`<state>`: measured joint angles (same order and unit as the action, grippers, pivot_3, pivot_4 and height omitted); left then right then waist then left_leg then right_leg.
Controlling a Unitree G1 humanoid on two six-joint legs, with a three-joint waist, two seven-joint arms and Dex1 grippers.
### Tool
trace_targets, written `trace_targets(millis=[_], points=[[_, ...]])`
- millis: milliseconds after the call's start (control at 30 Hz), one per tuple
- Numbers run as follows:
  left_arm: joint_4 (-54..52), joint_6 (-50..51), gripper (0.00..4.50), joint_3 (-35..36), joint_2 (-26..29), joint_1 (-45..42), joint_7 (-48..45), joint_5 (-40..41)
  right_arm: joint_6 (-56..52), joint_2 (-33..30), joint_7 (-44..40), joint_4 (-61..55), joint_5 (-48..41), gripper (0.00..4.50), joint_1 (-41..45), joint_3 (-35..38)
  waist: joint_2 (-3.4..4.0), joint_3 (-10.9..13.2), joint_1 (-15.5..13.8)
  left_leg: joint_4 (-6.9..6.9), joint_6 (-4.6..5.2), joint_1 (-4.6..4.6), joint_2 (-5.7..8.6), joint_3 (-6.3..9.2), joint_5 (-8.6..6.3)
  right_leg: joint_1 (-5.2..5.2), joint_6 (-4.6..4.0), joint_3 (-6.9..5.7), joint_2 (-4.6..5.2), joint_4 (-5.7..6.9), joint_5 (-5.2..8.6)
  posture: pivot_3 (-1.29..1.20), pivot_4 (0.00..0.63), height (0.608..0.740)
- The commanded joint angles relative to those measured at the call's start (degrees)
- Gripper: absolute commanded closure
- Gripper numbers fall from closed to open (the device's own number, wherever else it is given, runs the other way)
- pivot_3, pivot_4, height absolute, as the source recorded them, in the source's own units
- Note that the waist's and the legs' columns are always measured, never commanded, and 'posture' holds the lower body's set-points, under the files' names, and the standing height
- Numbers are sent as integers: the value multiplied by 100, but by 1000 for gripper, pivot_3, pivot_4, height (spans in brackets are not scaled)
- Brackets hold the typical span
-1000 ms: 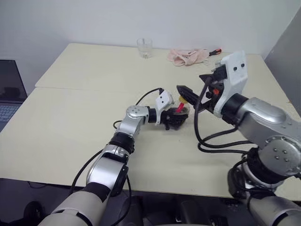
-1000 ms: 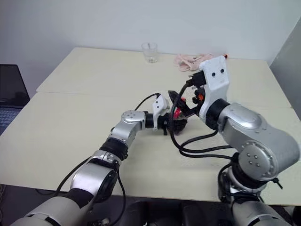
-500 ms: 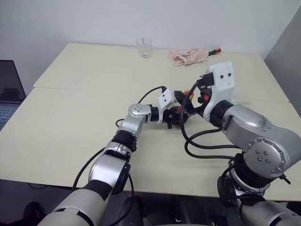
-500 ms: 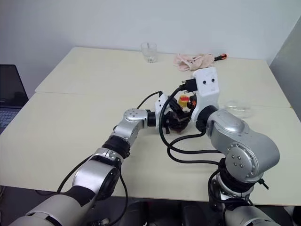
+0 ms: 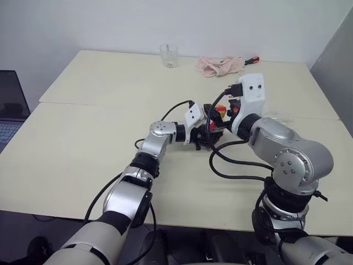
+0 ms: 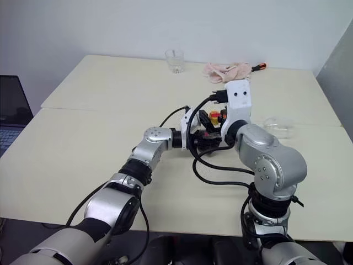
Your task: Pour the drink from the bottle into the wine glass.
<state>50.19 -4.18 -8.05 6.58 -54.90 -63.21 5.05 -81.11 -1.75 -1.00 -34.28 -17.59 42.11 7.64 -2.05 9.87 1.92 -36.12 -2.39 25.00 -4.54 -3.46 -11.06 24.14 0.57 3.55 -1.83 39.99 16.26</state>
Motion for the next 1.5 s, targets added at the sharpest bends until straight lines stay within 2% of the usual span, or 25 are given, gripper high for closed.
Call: trace_targets(millis=[33, 467, 800, 1100, 1200, 1333, 1500], points=[[-292, -48, 3385, 93, 1, -42, -12, 119, 361, 47, 28, 16, 40, 0, 58, 57, 0, 0, 0, 0, 0, 0, 0, 0, 0, 0, 0, -1, 0, 0, 0, 0, 150, 740], [-262, -60, 3385, 93, -28, -84, -35, 125, 859, 136, 222, 344, 141, 0, -109, 257, 0, 0, 0, 1, 0, 0, 0, -1, 0, 1, 0, 1, 0, 0, 0, 0, 150, 740], [-201, -76, 3385, 119, 3, -118, -26, 124, 725, -145, -210, -211, -364, 0, -701, 906, 0, 0, -2, 1, 0, 1, 0, 0, 0, 0, 0, 0, 0, -1, 0, 0, 150, 740], [-230, -74, 3385, 136, 56, -105, -37, 134, 531, -1052, -1187, -1011, -1617, 0, -1562, 2010, -1, 0, -5, 1, 0, 0, 1, 2, 0, -3, 2, 0, 0, -2, 1, 0, 150, 740], [-339, -62, 3385, 182, 83, -51, -221, 260, 746, -1578, -1981, -1196, -2450, 0, -1780, 2302, 0, 0, 5, 1, 0, -1, 4, 1, 0, -5, 11, 0, 0, -2, 7, 0, 150, 740], [-660, 81, 3385, 301, 84, 67, -608, 569, 972, -2177, -2680, -1256, -3361, 0, -1868, 2293, 0, 0, 48, 4, 1, -9, 4, 9, -1, -7, 25, 1, -8, 1, 14, 0, 150, 740], [-1686, 688, 3385, 179, 230, 352, -1330, 1028, 1421, -2806, -3162, -828, -3684, 0, -1335, 1579, 0, 0, 117, -1, 1, -10, 5, 8, -1, -11, 27, 5, -8, 0, 14, 0, 150, 740]])
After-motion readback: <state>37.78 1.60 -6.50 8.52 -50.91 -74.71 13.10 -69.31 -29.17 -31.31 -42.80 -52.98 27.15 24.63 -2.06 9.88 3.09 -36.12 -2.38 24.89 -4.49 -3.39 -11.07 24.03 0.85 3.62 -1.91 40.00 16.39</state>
